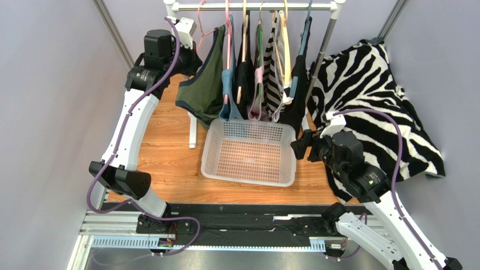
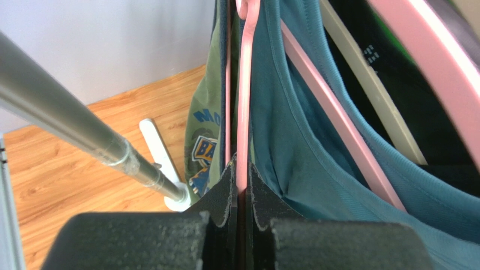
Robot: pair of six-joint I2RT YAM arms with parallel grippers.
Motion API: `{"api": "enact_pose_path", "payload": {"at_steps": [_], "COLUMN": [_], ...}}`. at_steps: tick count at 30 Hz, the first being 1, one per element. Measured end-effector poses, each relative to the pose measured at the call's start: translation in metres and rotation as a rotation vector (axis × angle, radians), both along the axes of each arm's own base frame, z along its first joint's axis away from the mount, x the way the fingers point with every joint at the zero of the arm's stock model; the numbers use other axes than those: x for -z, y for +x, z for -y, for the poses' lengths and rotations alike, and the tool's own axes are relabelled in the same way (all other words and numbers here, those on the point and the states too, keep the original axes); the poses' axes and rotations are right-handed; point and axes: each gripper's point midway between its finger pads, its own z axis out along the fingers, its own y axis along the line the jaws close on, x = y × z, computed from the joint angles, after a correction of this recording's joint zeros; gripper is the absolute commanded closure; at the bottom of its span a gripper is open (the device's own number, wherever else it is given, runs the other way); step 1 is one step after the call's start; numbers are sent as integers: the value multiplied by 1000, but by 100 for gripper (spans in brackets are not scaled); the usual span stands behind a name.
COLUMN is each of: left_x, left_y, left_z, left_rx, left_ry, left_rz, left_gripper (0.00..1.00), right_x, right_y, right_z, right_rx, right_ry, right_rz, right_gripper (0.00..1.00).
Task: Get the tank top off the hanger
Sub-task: Pick up the hanger from the clothesline.
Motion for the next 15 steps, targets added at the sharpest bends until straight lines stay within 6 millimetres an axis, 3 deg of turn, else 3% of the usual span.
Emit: {"api": "enact_pose_path", "payload": {"at_steps": [3,10,15], "left_x": [-17,-82,-97], "left_y": [-5,-31,-66], "left_z": [-2,-3,-12], "left_rx": [3,24,29], "left_ry": [5,27,49], "left_rz": [29,207,234], "left_gripper": [100,100,100], "right_x": [0,0,0], "right_y": [0,-1,-1], "right_z": [0,-1,-1], "right_rx": [0,-5,-6], "right_ry": [0,0,0], "right_rz": [-1,-1,0], "right_gripper": [28,30,30]}}
